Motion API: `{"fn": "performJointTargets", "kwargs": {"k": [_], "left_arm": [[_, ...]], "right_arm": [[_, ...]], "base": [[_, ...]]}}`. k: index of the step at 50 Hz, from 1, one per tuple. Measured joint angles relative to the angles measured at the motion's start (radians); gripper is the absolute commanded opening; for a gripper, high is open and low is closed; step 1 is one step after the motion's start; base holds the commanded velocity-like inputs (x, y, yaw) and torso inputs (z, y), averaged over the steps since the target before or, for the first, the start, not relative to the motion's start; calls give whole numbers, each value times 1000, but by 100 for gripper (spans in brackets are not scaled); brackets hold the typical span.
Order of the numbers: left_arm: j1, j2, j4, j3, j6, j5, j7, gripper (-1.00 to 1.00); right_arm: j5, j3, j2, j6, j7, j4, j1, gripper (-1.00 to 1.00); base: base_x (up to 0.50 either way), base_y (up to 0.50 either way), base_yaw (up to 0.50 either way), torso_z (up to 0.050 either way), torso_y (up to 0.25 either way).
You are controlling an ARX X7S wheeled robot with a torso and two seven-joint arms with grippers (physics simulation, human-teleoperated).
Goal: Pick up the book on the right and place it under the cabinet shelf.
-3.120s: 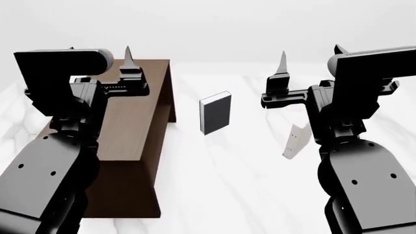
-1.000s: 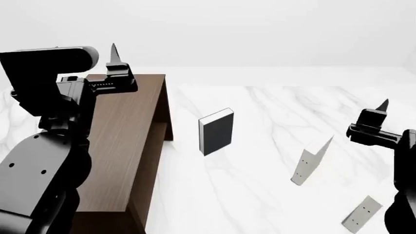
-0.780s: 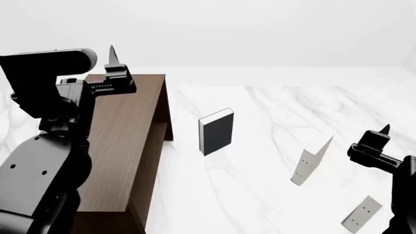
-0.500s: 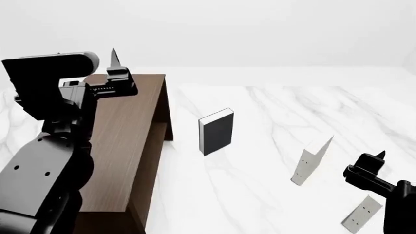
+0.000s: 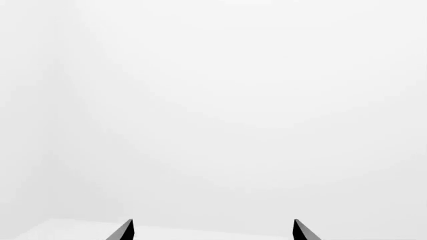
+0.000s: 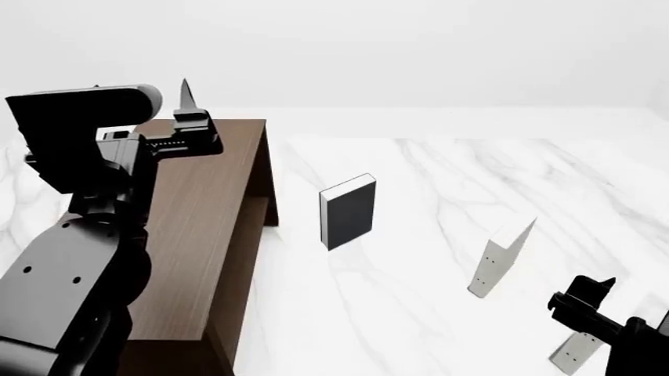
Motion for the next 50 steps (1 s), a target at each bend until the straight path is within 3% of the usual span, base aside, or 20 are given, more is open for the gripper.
{"fn": "performJointTargets", "kwargs": {"k": [50], "left_arm": [[16, -15, -15, 22, 34, -9, -8, 100]], "right_arm": [[52, -49, 21, -317, 106, 410, -13, 100]], "base": [[0, 0, 0, 0, 0]]}}
